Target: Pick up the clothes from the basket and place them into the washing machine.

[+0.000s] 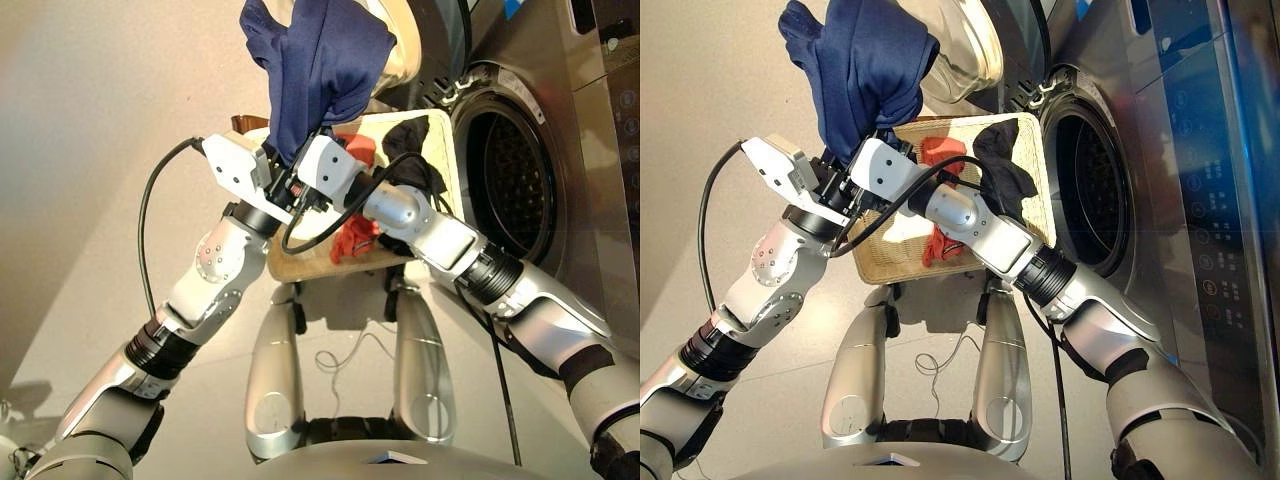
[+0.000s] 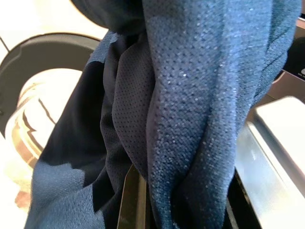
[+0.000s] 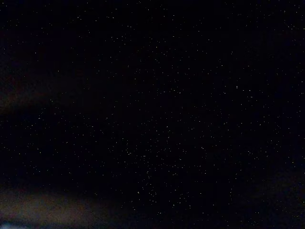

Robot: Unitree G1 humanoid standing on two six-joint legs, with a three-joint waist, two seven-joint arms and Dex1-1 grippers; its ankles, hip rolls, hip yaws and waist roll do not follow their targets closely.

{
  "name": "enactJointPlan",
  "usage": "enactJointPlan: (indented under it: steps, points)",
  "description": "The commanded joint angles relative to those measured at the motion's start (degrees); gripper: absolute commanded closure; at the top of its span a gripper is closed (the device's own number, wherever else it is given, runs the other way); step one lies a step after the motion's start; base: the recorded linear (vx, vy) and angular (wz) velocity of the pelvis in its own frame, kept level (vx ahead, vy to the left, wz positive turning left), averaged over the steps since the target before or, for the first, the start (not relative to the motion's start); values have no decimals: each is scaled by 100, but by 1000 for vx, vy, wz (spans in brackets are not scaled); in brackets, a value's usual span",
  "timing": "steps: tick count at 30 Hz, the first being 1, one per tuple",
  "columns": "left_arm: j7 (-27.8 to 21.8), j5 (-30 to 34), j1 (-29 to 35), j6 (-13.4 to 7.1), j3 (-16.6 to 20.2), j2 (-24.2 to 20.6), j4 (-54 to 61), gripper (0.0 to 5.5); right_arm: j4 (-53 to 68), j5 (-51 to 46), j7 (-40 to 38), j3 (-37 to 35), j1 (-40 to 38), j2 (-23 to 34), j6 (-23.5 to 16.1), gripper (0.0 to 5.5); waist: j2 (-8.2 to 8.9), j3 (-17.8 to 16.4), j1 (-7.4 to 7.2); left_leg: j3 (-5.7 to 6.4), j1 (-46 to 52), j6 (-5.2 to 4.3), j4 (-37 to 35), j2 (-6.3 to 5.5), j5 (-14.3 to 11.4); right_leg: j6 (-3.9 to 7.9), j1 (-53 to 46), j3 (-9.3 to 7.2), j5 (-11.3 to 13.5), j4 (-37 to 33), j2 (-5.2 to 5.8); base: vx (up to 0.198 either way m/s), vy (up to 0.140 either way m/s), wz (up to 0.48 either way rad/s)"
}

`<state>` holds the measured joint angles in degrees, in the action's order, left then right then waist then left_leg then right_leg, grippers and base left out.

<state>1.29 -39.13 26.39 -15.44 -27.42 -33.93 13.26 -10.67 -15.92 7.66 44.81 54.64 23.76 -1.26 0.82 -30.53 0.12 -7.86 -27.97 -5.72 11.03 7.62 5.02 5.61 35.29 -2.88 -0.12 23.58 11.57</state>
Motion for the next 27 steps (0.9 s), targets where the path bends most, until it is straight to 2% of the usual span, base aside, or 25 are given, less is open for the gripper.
enactJointPlan:
  steps: [1,2,3,4,7,13,15,20,27]
  points:
    - [-35,487,887,-433,-155,272,816,550,285,-30,-11,-20,105,-225,-230,550,-120,73,-46,-175,-52,-300,492,45,-377,555,-417,323,590,-1209,231,0,0,0]
    - [14,561,930,-497,-172,296,825,377,394,-22,-223,-215,-18,-90,-432,550,-158,73,-79,-196,-46,-316,451,31,-353,574,-447,340,616,-1289,250,0,0,0]
    - [46,571,903,-520,-159,305,848,39,500,51,-397,-365,-118,-23,-600,550,-187,73,-85,-197,-49,-317,433,20,-330,579,-447,327,629,-1300,255,0,0,0]
    - [50,565,888,-530,-149,315,867,0,491,74,-512,-500,-267,4,-681,550,-213,73,-81,-185,-53,-318,423,15,-312,580,-454,307,626,-1302,266,0,0,0]
    - [92,571,781,-594,-128,306,920,0,393,-10,-911,-1009,-882,-31,-920,550,-273,73,-77,-155,-57,-309,392,0,-284,574,-481,238,605,-1296,284,0,0,0]
    - [192,661,669,-678,-216,296,894,0,39,134,-1502,-1667,-1549,13,-1230,550,-358,73,-73,-102,-85,-295,404,22,-277,566,-460,184,560,-1233,276,0,0,0]
    - [177,658,685,-703,-241,243,885,0,-205,356,-1895,-2074,-1966,65,-1323,550,-385,73,-126,-64,-96,-295,389,19,-275,563,-440,169,537,-1208,279,0,0,0]
    - [241,602,700,-734,-323,280,859,0,-915,49,-2613,-2820,-2338,-219,-1581,550,-438,73,-145,68,-75,-277,289,26,-227,550,-435,113,481,-1140,235,0,0,0]
    - [256,482,798,-752,-437,297,885,0,-1836,-326,-3026,-3223,-2635,-513,-1762,550,-445,73,-159,143,-74,-235,345,17,-275,542,-412,118,394,-998,210,0,0,0]
